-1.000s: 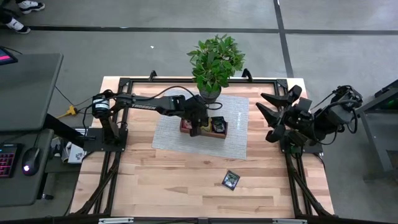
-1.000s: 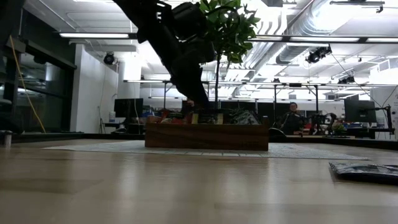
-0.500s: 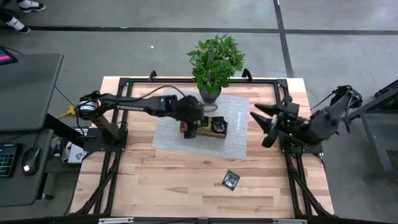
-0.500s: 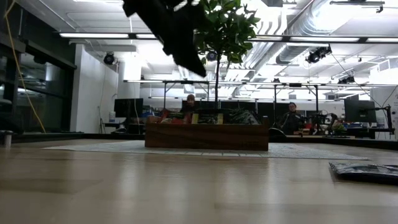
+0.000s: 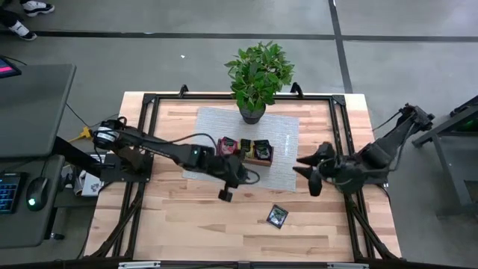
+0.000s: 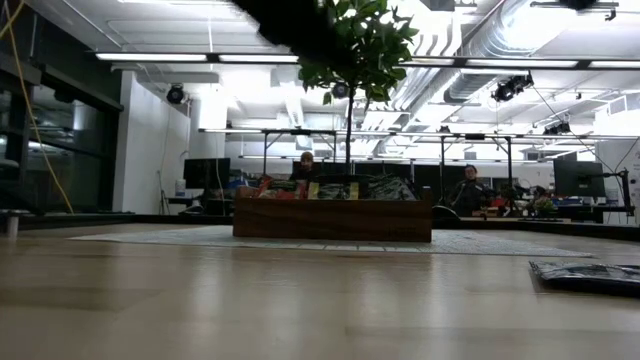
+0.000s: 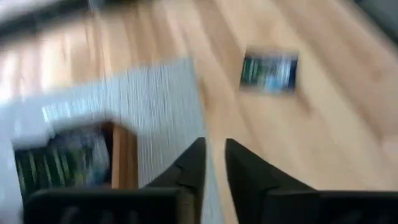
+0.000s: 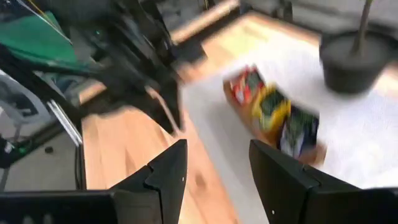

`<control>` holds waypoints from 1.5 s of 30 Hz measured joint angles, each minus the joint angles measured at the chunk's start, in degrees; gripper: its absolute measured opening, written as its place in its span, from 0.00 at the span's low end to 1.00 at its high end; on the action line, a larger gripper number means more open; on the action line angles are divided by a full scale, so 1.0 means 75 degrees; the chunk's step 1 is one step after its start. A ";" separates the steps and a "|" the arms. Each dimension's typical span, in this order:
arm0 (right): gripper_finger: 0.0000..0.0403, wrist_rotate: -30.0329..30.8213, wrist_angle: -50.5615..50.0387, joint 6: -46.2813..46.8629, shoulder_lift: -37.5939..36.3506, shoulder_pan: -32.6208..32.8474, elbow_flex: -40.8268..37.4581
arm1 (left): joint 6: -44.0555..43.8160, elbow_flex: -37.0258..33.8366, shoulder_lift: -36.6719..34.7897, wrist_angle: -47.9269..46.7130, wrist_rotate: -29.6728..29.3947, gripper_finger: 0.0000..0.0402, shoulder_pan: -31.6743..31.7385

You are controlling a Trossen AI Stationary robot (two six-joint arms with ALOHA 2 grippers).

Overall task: Pick & Place Tea
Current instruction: Put the violet tea bag into the right section of the wooden organizer

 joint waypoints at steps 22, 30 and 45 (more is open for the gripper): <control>0.42 -0.3511 0.5041 0.3413 0.0064 -0.0001 -0.4917 | -0.2407 0.0584 0.2310 0.2959 0.1211 0.00 -0.0941; 0.42 -0.4868 0.4976 0.3472 0.0608 -0.0336 -0.4899 | -0.2201 0.2467 0.3697 0.2953 0.1790 0.00 -0.0938; 0.42 -0.6275 0.4840 0.1822 0.3051 -0.0948 -0.3630 | -0.2005 0.3134 0.4321 0.1600 0.1786 0.00 -0.0950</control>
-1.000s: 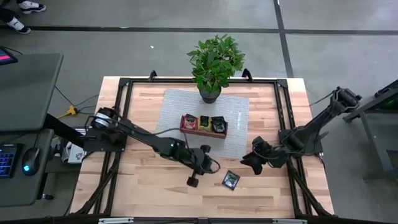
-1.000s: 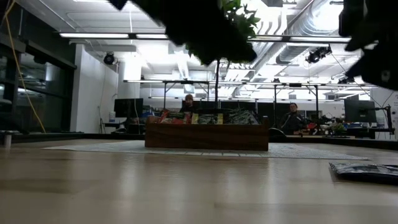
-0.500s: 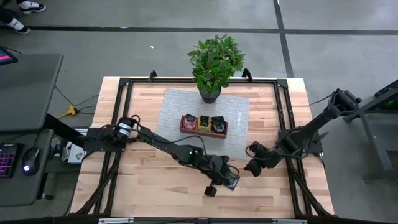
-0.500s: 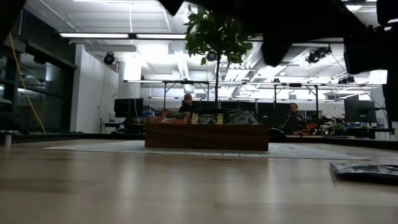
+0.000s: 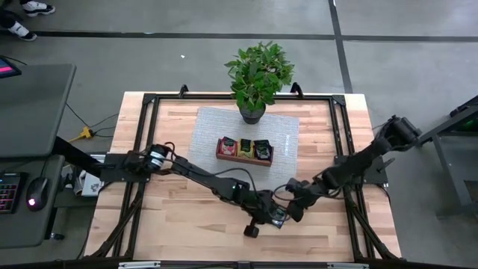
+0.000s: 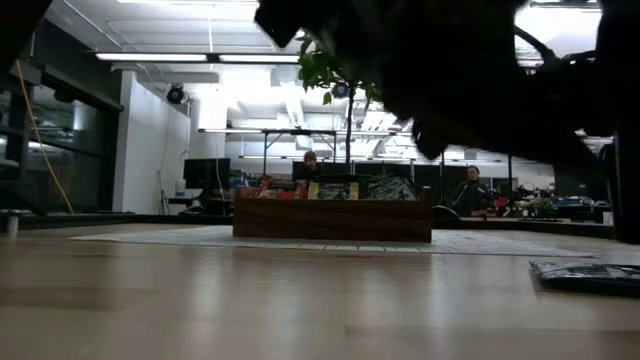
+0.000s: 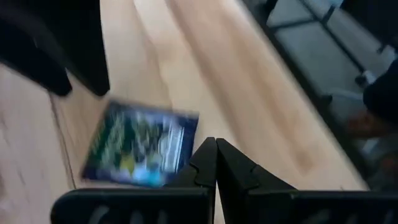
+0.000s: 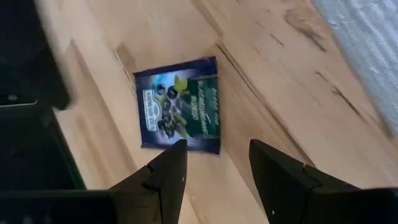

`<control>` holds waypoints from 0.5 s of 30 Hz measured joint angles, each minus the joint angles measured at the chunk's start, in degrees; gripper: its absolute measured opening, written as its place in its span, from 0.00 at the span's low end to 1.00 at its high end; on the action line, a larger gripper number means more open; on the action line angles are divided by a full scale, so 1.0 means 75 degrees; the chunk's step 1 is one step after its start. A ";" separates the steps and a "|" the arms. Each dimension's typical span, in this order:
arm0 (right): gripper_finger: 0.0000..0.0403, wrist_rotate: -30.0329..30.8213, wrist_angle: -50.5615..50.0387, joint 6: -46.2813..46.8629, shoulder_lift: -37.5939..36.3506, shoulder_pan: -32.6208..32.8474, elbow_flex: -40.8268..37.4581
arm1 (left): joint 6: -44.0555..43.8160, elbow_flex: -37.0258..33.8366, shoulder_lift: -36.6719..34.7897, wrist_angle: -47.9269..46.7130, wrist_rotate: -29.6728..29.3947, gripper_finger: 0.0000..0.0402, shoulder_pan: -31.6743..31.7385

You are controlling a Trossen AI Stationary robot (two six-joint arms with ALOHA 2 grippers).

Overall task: Pick & Place Tea
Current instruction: Put the violet tea bag into the right section of the wooden organizer

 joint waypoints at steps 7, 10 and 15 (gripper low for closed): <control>0.42 -0.0011 0.0038 -0.0045 0.0459 -0.0004 0.0220 | 0.0030 -0.0007 0.0215 0.0019 -0.0144 0.00 -0.0035; 0.42 0.0028 0.0027 -0.0011 0.0470 -0.0004 0.0220 | 0.0049 -0.0026 0.0292 0.0044 -0.0109 0.00 -0.0040; 0.42 0.0092 0.0031 0.0065 0.0470 -0.0001 0.0220 | 0.0117 -0.0026 0.0458 -0.0043 -0.0186 0.00 -0.0040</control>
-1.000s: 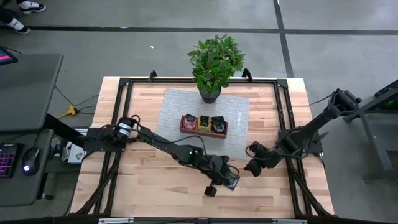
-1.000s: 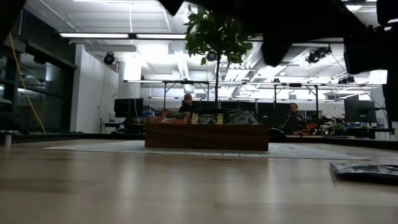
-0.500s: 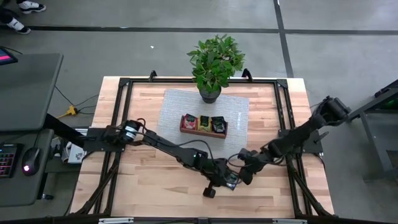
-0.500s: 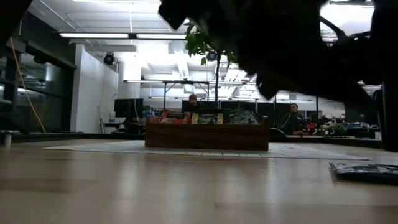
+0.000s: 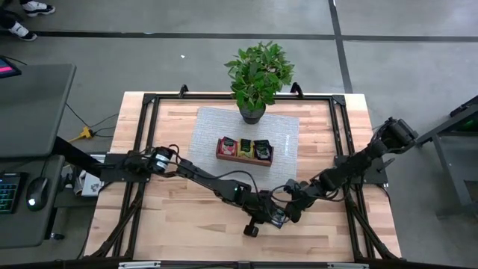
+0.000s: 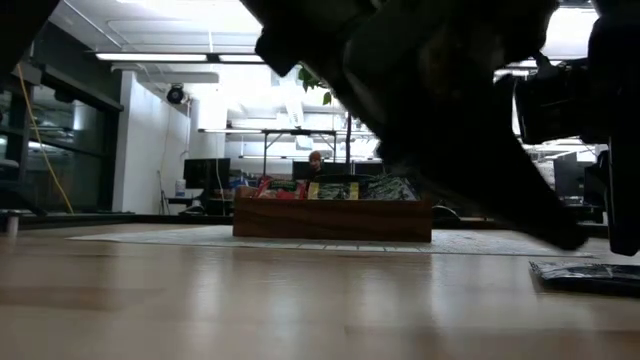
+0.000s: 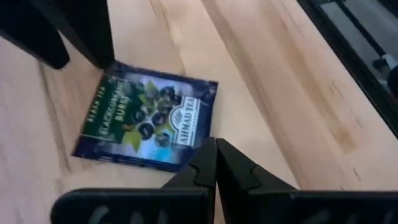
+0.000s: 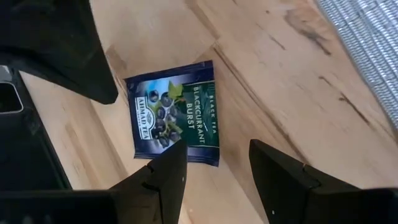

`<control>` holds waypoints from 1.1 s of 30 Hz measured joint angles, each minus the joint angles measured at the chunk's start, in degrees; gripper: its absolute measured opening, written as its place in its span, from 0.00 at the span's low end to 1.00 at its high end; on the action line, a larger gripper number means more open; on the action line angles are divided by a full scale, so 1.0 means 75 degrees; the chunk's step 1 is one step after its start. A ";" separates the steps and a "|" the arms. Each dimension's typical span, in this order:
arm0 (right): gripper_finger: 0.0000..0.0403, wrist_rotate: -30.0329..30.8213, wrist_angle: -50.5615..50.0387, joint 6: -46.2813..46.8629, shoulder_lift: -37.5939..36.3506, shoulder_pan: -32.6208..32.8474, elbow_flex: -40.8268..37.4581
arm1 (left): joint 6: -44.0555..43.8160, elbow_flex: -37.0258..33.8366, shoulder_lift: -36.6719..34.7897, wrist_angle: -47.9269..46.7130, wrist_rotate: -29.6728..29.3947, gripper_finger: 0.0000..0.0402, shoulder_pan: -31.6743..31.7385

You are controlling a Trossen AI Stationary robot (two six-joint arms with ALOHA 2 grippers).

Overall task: Pick & Place Tea
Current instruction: Put the violet tea bag into the right section of the wooden organizer

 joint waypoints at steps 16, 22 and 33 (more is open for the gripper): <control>0.42 -0.0509 0.0217 0.0118 -0.0001 0.0000 -0.0007 | 0.0102 0.0052 0.0507 0.0083 0.0010 0.00 0.0003; 0.42 -0.0654 0.0483 0.0544 -0.0003 -0.0003 -0.0009 | 0.0084 0.0057 0.0689 0.0041 0.0068 0.00 0.0009; 0.42 -0.0633 0.1057 0.0672 -0.0003 -0.0003 -0.0009 | -0.0006 0.0043 0.0866 0.0215 0.0146 0.00 0.0009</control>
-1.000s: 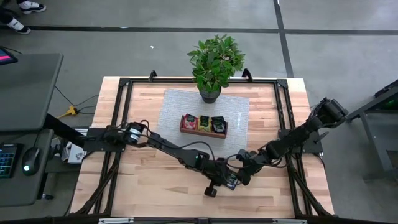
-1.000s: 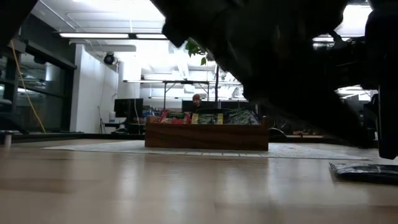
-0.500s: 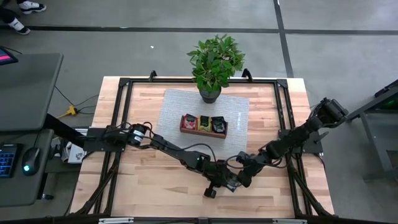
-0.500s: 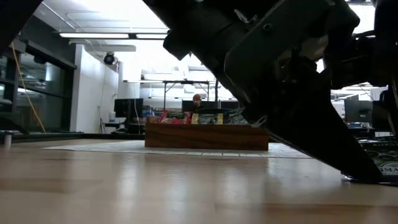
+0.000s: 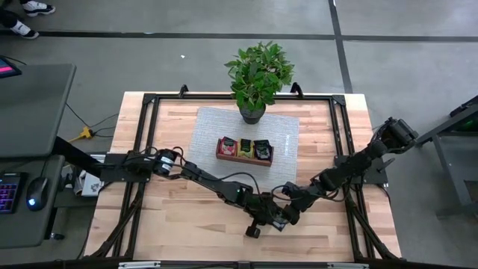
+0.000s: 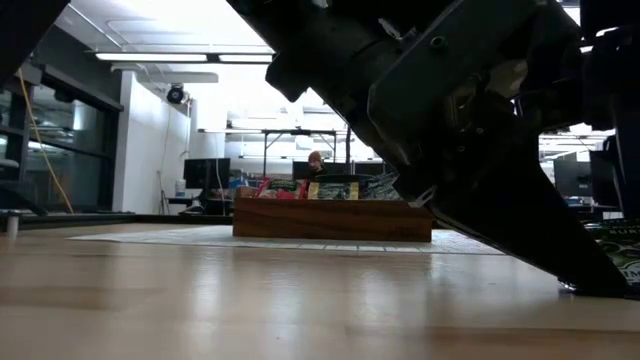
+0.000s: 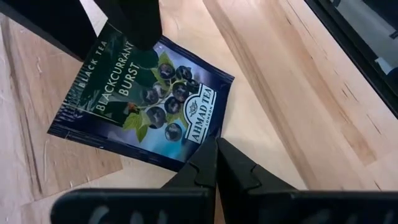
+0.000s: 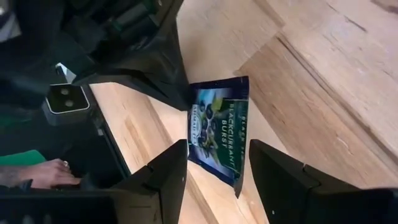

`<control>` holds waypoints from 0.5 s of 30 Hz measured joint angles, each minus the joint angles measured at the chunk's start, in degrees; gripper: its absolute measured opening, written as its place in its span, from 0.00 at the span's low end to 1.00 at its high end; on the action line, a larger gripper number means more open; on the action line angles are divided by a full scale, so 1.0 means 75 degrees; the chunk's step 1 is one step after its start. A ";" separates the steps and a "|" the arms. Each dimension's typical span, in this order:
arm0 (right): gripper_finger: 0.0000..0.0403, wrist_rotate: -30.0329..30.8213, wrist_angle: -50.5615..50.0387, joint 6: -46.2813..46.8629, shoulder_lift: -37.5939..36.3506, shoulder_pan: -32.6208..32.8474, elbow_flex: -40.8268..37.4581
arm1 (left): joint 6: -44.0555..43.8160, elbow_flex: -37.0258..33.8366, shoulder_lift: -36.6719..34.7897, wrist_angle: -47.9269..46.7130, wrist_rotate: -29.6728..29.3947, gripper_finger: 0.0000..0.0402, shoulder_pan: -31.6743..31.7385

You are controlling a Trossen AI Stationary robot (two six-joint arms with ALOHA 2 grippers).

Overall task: Pick & Place Tea
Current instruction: Put the violet tea bag into the right section of the wooden organizer

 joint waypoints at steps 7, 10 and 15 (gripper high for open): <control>0.42 0.0054 0.0043 0.0109 0.0125 0.0000 0.0000 | 0.0000 -0.0003 0.0000 0.0003 -0.0029 0.00 0.0038; 0.42 -0.0062 0.0287 0.0164 0.0400 0.0000 0.0000 | -0.0001 -0.0003 0.0000 0.0003 -0.0018 0.00 0.0042; 0.42 -0.0201 0.0684 0.0206 0.0814 -0.0003 0.0000 | 0.0006 -0.0006 0.0000 0.0009 -0.0033 0.00 0.0044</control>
